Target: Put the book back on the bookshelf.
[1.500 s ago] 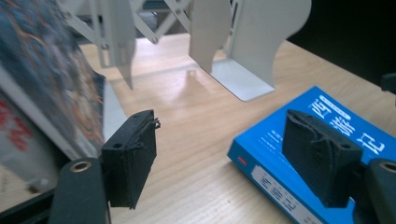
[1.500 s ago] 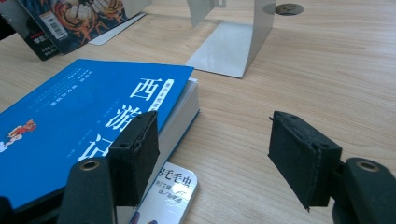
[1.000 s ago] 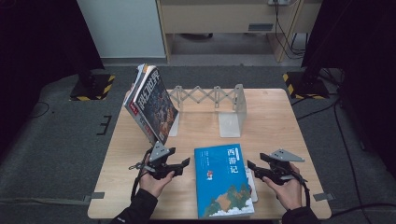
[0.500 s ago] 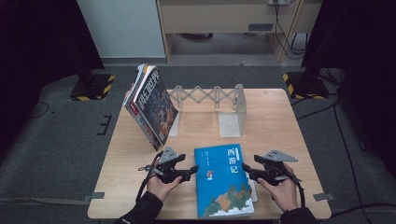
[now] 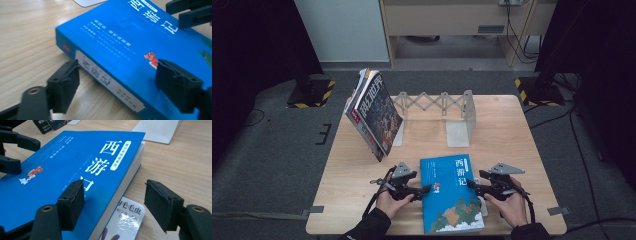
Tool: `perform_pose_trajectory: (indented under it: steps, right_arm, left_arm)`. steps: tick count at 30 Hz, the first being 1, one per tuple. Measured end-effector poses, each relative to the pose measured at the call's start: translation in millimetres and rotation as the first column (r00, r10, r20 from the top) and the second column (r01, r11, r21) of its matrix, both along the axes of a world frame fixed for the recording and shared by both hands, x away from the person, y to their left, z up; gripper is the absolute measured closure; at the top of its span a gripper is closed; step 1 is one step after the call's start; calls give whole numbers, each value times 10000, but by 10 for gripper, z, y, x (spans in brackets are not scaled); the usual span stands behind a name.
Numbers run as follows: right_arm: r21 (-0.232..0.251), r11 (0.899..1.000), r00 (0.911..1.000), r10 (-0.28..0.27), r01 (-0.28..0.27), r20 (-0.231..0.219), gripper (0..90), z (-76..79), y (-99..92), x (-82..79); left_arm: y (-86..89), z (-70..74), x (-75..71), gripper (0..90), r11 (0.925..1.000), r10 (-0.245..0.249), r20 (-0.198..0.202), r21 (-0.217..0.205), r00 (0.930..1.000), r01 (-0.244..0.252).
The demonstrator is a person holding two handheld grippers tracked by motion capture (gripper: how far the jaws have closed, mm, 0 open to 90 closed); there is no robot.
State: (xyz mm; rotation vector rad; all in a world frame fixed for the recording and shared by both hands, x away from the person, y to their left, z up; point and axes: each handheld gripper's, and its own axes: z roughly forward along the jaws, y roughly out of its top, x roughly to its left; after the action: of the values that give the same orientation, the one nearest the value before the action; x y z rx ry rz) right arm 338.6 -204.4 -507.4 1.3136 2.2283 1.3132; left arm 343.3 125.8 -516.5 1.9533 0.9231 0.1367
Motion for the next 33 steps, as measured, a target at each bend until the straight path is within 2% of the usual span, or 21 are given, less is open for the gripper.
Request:
perform_pose_trajectory:
  steps: [5,10,15,20,24,25,26,31,33]
  right_arm:
    - [106,9999,9998,47,-45,-187,305,-26,21,3]
    - [465,9989,9986,104,-80,-515,287,-66,33,8]
    - [636,9980,9984,83,-46,-565,282,-84,43,12]
    - [834,9965,9982,120,-71,-587,282,-108,72,18]
    - [1023,9947,9976,175,-106,-670,284,-125,86,24]
    - [1036,9945,9976,201,-131,-667,284,-130,87,27]
    - [1095,9939,9973,202,-123,-707,284,-131,92,30]
    - [1215,9925,9961,246,-143,-841,279,-137,94,37]
    - [1358,9906,9943,274,-132,-1027,265,-150,96,43]
  left_arm:
    - [-48,-56,9,97,9991,-355,-210,-225,9991,351]
    - [-93,-119,16,24,9979,-345,-548,-568,9979,314]
    - [-92,-161,37,0,9961,-357,-769,-833,9964,293]
    - [-92,-167,42,0,9955,-343,-853,-906,9958,265]
    - [-79,-192,64,0,9935,-255,-1418,-1131,9896,94]
    - [-78,-204,68,0,9920,-173,-1819,-1259,9832,-58]
    - [-80,-213,69,0,9904,-209,-1947,-1380,9806,-64]
    - [-84,-207,81,0,9911,-299,-1967,-1327,9800,36]
    - [-90,-208,77,0,9913,-253,-1943,-1320,9806,-5]
